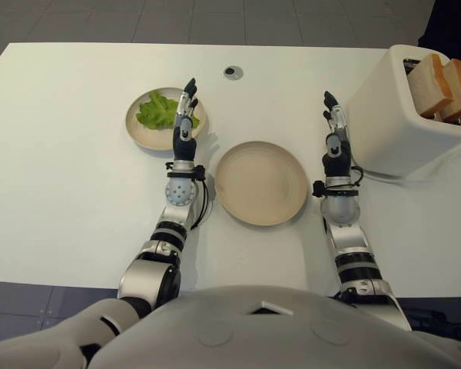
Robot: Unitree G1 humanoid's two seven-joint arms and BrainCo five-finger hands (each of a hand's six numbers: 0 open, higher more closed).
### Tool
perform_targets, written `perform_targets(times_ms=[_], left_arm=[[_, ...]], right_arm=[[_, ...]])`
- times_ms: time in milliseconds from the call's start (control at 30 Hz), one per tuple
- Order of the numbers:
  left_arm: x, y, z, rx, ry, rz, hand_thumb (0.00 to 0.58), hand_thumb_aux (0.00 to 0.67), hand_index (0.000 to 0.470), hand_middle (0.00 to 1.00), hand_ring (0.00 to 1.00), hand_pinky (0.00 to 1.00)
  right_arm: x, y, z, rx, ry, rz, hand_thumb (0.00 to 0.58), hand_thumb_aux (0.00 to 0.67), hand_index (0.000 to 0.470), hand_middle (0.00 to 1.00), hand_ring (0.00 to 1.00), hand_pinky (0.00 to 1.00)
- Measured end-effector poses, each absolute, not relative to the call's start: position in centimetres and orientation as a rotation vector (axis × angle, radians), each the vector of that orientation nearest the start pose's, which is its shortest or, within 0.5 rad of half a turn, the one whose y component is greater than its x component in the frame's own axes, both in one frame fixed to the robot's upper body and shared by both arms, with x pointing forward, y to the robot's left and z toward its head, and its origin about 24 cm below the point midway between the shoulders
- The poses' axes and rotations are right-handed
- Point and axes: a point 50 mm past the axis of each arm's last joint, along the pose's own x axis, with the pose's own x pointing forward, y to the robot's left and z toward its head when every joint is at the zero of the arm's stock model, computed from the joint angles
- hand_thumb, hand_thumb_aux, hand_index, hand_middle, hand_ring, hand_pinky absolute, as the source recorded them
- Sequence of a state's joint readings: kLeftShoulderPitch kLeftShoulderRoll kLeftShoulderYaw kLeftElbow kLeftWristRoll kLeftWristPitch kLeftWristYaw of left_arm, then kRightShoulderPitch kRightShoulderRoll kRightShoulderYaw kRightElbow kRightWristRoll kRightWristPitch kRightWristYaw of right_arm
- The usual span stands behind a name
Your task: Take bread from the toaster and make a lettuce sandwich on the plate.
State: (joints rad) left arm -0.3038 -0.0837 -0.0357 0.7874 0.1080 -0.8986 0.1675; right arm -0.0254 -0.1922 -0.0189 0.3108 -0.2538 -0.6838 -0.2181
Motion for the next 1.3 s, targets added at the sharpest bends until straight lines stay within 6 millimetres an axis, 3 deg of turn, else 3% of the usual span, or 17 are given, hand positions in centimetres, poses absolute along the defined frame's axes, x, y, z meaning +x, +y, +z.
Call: perform_targets(times_ms=[500,600,633,700,800,900,967,1167,1300], left_arm=[[27.5,8.9,3.1,0.001,-0.431,-0.115,0.0,0.0,0.0,0.0,0.0,0.0],[27.5,8.8,3.1,-0.003,-0.429,-0.115,0.0,0.0,0.0,0.0,0.0,0.0],[27.5,8.9,3.0,-0.006,-0.426,-0.111,0.0,0.0,0.0,0.0,0.0,0.0],[27.5,8.8,3.1,-0.006,-0.427,-0.111,0.0,0.0,0.0,0.0,0.0,0.0],[27.4,8.8,3.1,-0.003,-0.429,-0.11,0.0,0.0,0.0,0.0,0.0,0.0],[27.4,8.8,3.1,-0.005,-0.431,-0.102,0.0,0.0,0.0,0.0,0.0,0.0],[27.3,8.9,3.1,-0.005,-0.432,-0.097,0.0,0.0,0.0,0.0,0.0,0.0],[27.2,9.1,3.2,-0.006,-0.439,-0.082,0.0,0.0,0.0,0.0,0.0,0.0],[27.1,9.2,3.2,-0.006,-0.44,-0.075,0.0,0.0,0.0,0.0,0.0,0.0]], right_arm=[[24.5,-19.0,4.7,-0.469,-0.451,-0.028,0.0,0.0,0.0,0.0,0.0,0.0],[24.0,-21.3,10.7,-0.632,-0.661,-0.123,0.0,0.0,0.0,0.0,0.0,0.0],[23.4,-23.7,13.6,-0.733,-0.715,-0.223,0.0,0.0,0.0,0.0,0.0,0.0],[22.0,-27.8,17.0,-0.905,-0.703,-0.39,0.0,0.0,0.0,0.0,0.0,0.0],[19.9,-33.4,20.0,-1.151,-0.569,-0.602,0.0,0.0,0.0,0.0,0.0,0.0],[19.4,-38.2,18.4,-1.237,-0.287,-0.663,0.0,0.0,0.0,0.0,0.0,0.0],[19.7,-39.5,16.4,-1.234,-0.156,-0.635,0.0,0.0,0.0,0.0,0.0,0.0],[21.0,-39.4,11.3,-1.294,0.049,-0.485,0.0,0.0,0.0,0.0,0.0,0.0],[22.8,-38.8,11.8,-1.354,0.013,-0.438,0.0,0.0,0.0,0.0,0.0,0.0]])
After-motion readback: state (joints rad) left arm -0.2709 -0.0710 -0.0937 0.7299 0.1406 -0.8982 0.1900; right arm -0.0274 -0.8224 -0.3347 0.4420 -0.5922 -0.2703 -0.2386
